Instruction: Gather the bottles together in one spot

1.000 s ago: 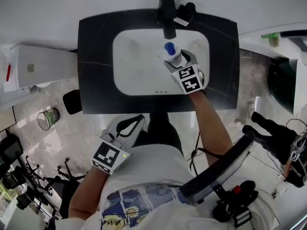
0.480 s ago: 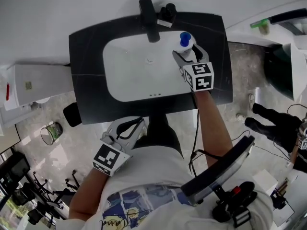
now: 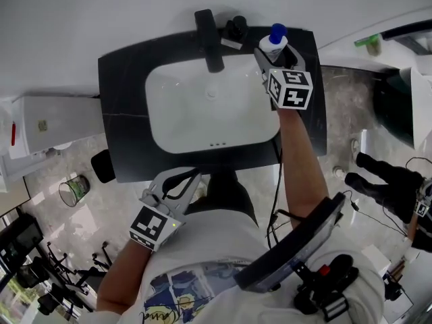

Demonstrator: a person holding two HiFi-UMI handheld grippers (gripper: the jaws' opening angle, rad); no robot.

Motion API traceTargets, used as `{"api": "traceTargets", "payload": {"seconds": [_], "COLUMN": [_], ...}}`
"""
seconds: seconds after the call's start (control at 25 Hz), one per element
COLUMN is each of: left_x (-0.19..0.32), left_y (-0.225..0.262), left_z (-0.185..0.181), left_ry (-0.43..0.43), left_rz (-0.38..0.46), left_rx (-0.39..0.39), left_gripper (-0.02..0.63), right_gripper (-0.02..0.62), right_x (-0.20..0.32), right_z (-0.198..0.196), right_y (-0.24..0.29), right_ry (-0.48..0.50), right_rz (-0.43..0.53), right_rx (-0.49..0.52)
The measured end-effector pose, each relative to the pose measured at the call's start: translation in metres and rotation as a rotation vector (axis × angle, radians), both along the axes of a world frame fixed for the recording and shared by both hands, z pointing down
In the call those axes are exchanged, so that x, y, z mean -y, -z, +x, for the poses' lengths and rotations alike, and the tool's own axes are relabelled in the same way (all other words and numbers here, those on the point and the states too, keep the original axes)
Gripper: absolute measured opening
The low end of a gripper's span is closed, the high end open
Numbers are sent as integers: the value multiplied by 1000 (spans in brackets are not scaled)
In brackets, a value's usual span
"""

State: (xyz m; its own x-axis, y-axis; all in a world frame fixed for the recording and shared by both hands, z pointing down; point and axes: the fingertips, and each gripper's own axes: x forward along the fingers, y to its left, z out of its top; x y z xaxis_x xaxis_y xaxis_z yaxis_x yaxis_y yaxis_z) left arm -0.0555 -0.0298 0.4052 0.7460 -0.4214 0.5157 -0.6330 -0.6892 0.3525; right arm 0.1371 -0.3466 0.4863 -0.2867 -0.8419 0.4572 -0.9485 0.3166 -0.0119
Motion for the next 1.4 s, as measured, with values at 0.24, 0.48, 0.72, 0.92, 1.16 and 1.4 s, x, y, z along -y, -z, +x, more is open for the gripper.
{"api": "traceTargets", "payload": {"seconds": [0.24, 0.48, 0.72, 0.92, 1.16, 1.4], "left_x": [8, 14, 17, 11, 2, -6], "left_y": [-4, -8, -11, -13, -7, -4], "left_z": [1, 0, -5, -3, -6, -9], "left_ry": [14, 39, 64, 59, 58, 58], "left_rz": [-17, -35, -44, -41, -26, -9], "left_rx": [17, 41, 49, 47, 41, 26], "left_gripper": [14, 12, 14, 14, 15, 17], "right_gripper": [337, 337, 341, 344, 375, 407], "right_x": [41, 65, 53, 45, 38, 21], "right_z": [3, 4, -1, -2, 0, 4], "right_y": [-2, -10, -28, -29, -45, -40], "right_ry": [-50, -105, -129, -127, -99, -84], "right_rz": [39, 106, 176, 228, 163, 146], "right_rx": [47, 80, 68, 34, -4, -32]}}
